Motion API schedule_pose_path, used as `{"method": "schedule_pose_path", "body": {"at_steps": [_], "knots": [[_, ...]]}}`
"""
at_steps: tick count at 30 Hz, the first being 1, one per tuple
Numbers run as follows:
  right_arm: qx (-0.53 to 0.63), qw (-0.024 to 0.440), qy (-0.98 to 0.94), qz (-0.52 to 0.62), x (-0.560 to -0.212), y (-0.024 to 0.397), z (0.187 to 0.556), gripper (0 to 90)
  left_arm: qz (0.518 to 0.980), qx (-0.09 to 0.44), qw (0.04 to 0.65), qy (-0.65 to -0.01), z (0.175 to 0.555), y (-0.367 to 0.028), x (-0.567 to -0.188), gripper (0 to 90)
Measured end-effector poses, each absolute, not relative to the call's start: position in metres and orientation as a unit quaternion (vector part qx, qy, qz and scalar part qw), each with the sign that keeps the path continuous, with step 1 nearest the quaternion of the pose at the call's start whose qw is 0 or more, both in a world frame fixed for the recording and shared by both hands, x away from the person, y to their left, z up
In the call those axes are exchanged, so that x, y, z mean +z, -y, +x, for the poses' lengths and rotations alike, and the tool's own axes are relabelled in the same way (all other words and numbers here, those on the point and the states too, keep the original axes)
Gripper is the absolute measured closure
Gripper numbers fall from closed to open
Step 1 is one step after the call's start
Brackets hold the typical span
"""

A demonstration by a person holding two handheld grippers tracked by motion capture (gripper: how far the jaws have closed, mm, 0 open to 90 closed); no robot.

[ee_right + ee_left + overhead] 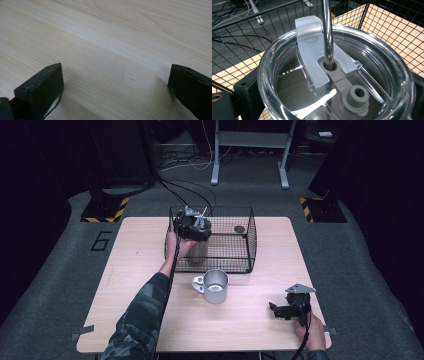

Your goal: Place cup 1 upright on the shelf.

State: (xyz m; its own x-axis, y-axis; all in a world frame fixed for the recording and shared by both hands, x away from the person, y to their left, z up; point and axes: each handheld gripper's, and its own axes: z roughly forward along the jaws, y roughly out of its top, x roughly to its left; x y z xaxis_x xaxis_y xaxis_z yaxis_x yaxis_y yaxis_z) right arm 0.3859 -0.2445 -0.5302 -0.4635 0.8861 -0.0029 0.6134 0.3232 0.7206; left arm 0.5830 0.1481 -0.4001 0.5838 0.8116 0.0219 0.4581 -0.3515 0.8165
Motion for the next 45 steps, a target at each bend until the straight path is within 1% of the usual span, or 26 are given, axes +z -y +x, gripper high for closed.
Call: {"method": "schedule_pose_path", "body": {"at_steps": [6,15,22,24,27,32,35,38,45], "knots": [[0.333,0.203,-0.788,0.476,-0.53,0.245,0.386,0.0,0.8,0.205,0.395,-0.402,0.581,-0.153,-0.399,3.9],[0.334,0.204,-0.787,0.476,-0.53,0.244,0.386,0.0,0.793,0.203,0.401,-0.411,0.581,-0.159,-0.4,3.4],[0.334,0.203,-0.787,0.476,-0.53,0.245,0.386,0.0,0.79,0.204,0.402,-0.415,0.58,-0.157,-0.399,0.2],[0.334,0.204,-0.787,0.476,-0.53,0.244,0.386,0.0,0.788,0.206,0.408,-0.413,0.579,-0.156,-0.397,0.0],[0.334,0.204,-0.787,0.476,-0.53,0.244,0.386,0.0,0.797,0.207,0.401,-0.401,0.578,-0.157,-0.391,0.0],[0.334,0.204,-0.787,0.476,-0.53,0.244,0.386,0.0,0.789,0.215,0.418,-0.396,0.574,-0.158,-0.381,0.0],[0.334,0.204,-0.787,0.476,-0.53,0.244,0.386,0.0,0.785,0.223,0.425,-0.393,0.569,-0.159,-0.373,0.0],[0.334,0.203,-0.787,0.476,-0.53,0.245,0.386,0.0,0.787,0.237,0.419,-0.385,0.563,-0.16,-0.365,0.0],[0.334,0.203,-0.787,0.476,-0.53,0.244,0.386,0.0,0.781,0.239,0.429,-0.386,0.548,-0.173,-0.351,0.1]]}}
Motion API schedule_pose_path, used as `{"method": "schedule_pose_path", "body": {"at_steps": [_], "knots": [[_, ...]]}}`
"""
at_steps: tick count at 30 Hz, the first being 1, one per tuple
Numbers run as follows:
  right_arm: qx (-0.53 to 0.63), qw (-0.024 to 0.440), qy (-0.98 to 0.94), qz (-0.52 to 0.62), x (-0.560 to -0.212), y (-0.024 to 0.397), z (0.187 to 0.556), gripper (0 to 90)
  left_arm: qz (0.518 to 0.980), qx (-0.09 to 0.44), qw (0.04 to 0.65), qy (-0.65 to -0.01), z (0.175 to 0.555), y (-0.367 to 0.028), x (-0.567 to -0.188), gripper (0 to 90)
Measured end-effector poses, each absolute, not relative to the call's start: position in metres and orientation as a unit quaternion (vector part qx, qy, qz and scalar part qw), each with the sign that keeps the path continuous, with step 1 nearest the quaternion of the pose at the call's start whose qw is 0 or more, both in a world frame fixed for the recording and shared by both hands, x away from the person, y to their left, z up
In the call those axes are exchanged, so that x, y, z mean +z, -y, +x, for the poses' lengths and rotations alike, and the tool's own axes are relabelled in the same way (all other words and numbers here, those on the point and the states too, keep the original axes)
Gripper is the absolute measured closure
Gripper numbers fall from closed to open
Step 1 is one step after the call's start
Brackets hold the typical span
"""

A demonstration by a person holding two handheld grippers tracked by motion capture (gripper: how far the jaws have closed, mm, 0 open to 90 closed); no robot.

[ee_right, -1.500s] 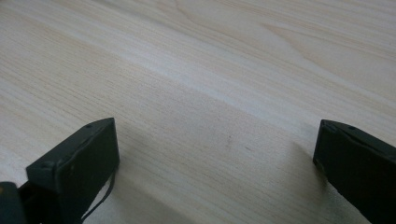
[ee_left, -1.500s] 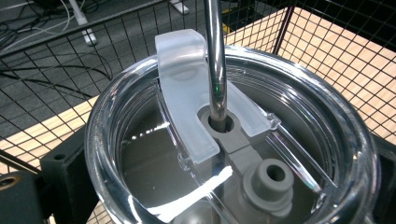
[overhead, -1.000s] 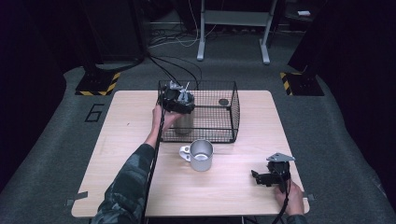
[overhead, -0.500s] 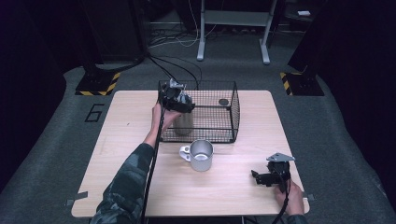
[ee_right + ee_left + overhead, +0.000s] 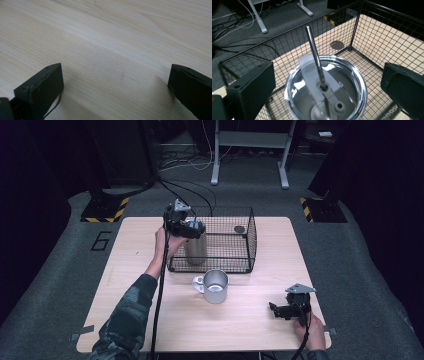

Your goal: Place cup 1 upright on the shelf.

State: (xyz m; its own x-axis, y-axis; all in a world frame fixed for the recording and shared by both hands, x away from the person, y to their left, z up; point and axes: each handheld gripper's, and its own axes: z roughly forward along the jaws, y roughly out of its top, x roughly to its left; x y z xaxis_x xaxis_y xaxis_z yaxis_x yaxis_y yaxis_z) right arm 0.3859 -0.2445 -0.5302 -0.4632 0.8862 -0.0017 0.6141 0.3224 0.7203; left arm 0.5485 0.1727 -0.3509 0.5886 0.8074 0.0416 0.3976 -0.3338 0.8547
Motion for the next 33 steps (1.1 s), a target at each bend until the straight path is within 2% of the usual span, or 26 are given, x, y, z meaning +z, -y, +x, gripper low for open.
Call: {"method": "schedule_pose_path", "body": {"at_steps": [16,27,33], "knots": [[0.334,0.203,-0.787,0.476,-0.53,0.244,0.386,0.0,0.781,0.245,0.442,-0.367,0.492,-0.202,-0.343,0.1],[0.334,0.203,-0.787,0.476,-0.53,0.244,0.386,0.0,0.785,0.254,0.432,-0.364,0.452,-0.232,-0.365,0.1],[0.334,0.204,-0.787,0.477,-0.53,0.244,0.386,0.0,0.786,0.257,0.422,-0.372,0.428,-0.252,-0.39,0.2]]}}
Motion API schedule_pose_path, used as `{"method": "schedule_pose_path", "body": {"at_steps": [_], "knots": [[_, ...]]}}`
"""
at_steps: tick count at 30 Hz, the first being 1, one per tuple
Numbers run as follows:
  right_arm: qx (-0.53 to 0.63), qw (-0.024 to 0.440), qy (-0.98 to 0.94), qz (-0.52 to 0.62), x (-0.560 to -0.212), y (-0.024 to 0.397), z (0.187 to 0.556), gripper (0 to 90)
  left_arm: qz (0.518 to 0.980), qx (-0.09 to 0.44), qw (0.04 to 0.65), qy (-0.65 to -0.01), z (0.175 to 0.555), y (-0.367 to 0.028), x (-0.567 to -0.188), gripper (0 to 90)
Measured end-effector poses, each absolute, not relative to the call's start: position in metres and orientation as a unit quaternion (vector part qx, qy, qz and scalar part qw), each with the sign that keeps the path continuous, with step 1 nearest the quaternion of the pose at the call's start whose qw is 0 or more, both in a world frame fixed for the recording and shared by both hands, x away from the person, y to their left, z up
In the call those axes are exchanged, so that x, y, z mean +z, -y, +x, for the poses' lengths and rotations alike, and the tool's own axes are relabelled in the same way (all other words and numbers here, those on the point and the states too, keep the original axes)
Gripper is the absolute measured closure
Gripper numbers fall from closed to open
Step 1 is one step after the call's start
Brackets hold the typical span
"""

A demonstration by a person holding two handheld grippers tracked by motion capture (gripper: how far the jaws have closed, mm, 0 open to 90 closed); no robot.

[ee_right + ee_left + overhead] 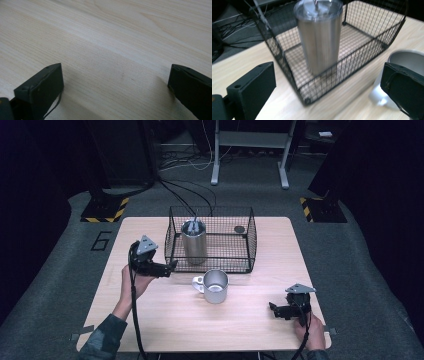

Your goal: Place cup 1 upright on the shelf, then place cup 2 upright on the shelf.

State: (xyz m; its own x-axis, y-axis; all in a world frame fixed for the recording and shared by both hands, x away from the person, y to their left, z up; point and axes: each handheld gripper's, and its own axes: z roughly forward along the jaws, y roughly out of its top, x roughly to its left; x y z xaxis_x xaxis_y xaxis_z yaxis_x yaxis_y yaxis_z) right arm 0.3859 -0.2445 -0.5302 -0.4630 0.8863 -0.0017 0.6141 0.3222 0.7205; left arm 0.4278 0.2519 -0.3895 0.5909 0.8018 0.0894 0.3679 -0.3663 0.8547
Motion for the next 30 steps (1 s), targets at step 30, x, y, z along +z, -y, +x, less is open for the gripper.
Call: {"method": "schedule_pose_path", "body": {"at_steps": [30], "knots": [[0.334,0.203,-0.787,0.477,-0.53,0.244,0.386,0.0,0.791,0.213,0.319,-0.478,0.431,-0.341,-0.529,0.2]]}}
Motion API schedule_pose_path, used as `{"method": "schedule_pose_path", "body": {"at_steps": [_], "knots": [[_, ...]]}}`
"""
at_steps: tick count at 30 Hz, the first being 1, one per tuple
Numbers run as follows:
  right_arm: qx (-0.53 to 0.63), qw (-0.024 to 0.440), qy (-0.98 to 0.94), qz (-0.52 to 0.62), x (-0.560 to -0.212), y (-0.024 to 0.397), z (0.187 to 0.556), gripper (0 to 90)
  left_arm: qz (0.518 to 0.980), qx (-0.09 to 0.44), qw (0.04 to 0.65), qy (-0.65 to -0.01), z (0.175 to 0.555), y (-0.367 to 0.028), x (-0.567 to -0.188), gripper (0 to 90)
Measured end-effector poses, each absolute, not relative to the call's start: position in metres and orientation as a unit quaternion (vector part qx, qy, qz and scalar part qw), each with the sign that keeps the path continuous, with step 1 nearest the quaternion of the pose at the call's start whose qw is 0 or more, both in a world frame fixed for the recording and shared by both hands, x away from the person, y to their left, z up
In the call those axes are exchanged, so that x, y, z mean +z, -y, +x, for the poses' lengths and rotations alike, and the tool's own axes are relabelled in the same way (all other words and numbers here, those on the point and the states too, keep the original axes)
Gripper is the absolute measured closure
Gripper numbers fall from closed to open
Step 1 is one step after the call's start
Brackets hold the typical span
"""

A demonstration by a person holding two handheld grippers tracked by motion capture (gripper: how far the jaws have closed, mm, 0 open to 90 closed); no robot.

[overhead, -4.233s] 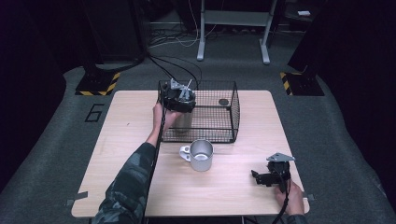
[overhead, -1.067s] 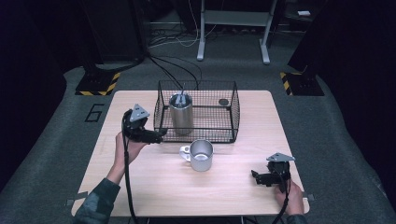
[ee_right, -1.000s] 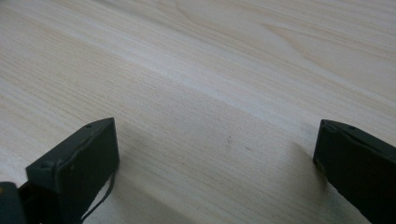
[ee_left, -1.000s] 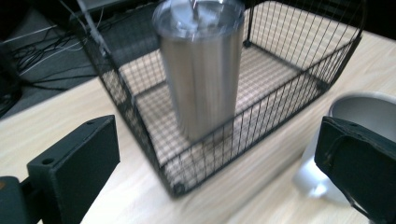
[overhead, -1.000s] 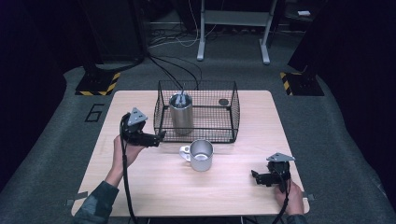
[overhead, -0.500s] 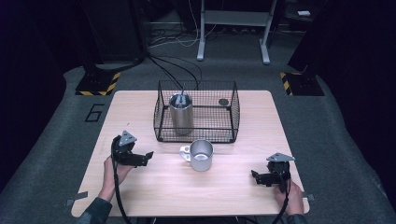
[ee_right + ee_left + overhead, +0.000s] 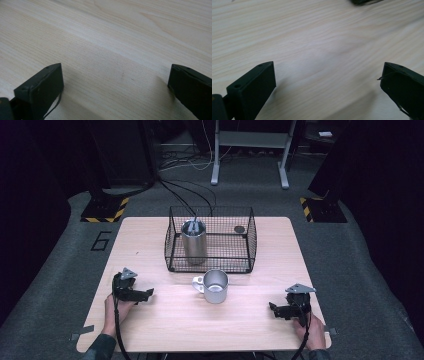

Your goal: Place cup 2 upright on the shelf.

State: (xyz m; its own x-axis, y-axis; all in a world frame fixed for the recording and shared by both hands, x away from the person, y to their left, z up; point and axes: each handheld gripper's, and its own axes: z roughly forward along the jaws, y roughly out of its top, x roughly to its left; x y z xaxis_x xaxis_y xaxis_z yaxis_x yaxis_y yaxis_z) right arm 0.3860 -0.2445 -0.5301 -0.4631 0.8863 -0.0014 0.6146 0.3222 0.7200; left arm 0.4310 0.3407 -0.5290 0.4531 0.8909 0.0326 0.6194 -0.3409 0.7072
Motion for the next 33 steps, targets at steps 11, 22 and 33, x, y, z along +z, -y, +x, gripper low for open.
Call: {"method": "schedule_pose_path", "body": {"at_steps": [11,22,33], "knots": [[0.33,0.21,-0.776,0.495,-0.53,0.242,0.381,0.0,0.783,0.209,0.325,-0.488,0.454,-0.357,-0.53,0.1],[0.323,0.217,-0.775,0.499,-0.53,0.242,0.376,0.0,0.8,0.197,0.335,-0.458,0.461,-0.357,-0.53,0.2],[0.356,0.199,-0.771,0.489,-0.515,0.234,0.369,0.5,0.816,0.189,0.338,-0.43,0.468,-0.352,-0.53,0.2]]}}
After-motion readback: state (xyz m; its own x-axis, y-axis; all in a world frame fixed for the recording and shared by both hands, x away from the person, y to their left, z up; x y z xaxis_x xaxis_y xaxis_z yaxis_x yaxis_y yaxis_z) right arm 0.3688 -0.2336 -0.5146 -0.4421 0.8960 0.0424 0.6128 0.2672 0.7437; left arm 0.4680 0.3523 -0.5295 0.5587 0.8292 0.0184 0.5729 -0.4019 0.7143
